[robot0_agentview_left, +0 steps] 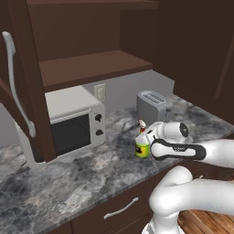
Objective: Move the cutting board and knife to the sink. Then move spray from the cabinet to the counter.
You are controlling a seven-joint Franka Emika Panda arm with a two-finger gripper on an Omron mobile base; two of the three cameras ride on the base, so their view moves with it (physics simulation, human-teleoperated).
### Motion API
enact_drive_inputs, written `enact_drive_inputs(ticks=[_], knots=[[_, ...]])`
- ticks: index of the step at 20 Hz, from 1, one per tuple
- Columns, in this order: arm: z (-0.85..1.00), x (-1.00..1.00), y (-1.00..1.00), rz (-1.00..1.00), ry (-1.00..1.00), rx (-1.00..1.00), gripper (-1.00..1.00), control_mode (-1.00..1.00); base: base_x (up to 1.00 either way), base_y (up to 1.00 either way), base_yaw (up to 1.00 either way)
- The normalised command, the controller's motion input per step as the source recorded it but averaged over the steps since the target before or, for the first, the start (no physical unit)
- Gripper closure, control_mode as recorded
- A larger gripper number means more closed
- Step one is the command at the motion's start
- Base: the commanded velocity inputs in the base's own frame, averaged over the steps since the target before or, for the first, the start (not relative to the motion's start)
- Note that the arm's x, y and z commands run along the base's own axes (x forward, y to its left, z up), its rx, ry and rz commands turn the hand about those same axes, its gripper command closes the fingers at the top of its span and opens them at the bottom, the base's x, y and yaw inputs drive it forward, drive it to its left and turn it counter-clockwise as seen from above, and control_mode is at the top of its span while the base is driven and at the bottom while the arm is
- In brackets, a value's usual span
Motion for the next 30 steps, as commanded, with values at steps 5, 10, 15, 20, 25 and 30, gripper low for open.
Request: enact_drive_inputs(ticks=[5,10,15,20,25,30], knots=[[-0.47,0.00,0.00,0.00,-0.13,-0.08,1.00,-1.00,0.00,0.00,0.00],[-0.39,0.00,0.00,0.00,-0.05,-0.04,1.00,-1.00,0.00,0.00,0.00],[-0.10,-0.05,0.00,0.00,0.00,0.00,1.00,-1.00,0.00,0.00,0.00],[-0.01,-0.13,0.00,0.00,0.01,0.00,1.00,-1.00,0.00,0.00,0.00],[0.00,0.00,0.00,0.00,0.00,0.00,-1.00,-1.00,0.00,0.00,0.00],[0.00,0.00,0.00,0.00,0.00,0.00,-1.00,-1.00,0.00,0.00,0.00]])
